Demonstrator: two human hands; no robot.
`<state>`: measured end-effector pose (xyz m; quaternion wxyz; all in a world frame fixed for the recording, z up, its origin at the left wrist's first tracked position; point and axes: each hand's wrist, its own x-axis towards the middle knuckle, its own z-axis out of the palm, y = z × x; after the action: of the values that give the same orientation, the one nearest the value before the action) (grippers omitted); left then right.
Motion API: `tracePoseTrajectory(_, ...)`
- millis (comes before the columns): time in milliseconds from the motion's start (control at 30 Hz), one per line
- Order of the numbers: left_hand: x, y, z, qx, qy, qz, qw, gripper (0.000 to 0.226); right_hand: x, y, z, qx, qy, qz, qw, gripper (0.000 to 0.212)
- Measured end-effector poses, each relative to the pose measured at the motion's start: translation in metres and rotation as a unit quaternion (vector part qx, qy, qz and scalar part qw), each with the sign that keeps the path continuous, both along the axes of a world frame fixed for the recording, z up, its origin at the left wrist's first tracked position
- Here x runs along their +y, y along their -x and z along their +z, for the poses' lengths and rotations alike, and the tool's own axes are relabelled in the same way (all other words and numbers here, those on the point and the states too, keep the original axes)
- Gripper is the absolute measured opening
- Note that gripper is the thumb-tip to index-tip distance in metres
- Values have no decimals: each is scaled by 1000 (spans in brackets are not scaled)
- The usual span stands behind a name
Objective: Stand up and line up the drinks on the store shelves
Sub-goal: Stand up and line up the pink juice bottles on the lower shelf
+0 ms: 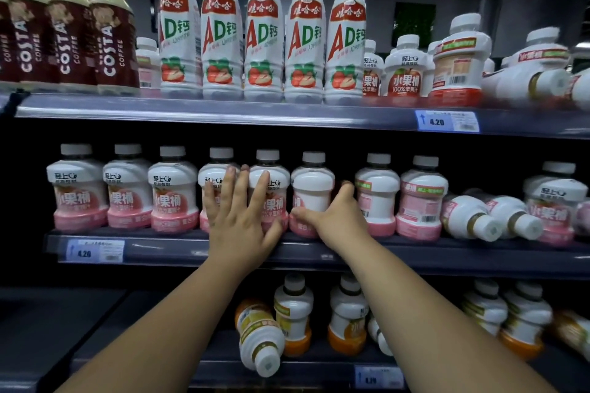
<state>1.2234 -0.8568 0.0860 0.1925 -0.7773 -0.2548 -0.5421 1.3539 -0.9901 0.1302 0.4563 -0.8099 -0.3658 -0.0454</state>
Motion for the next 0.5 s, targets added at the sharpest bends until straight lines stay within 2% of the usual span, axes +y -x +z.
tracePoseTrajectory(100,2,0,-1,2,-5,1,1000,81,1,-3,0,20,-6,21,1000,85)
tracePoseTrajectory(200,1,-1,-1,5,-3,6,1000,81,0,-2,0,19,-27,27,999,103)
tracePoseTrajectory(267,1,-1,-1,7,-2,6,1000,81,-1,1,0,-9,-7,7,1000,104)
tracePoseTrajectory(400,2,1,-1,13,5,7,1000,81,-4,-1,-1,-10,9,34,999,73)
tracePoseTrajectory(500,0,1,0,15,11,5,1000,81,-6,2,-4,-42,12,25,999,86)
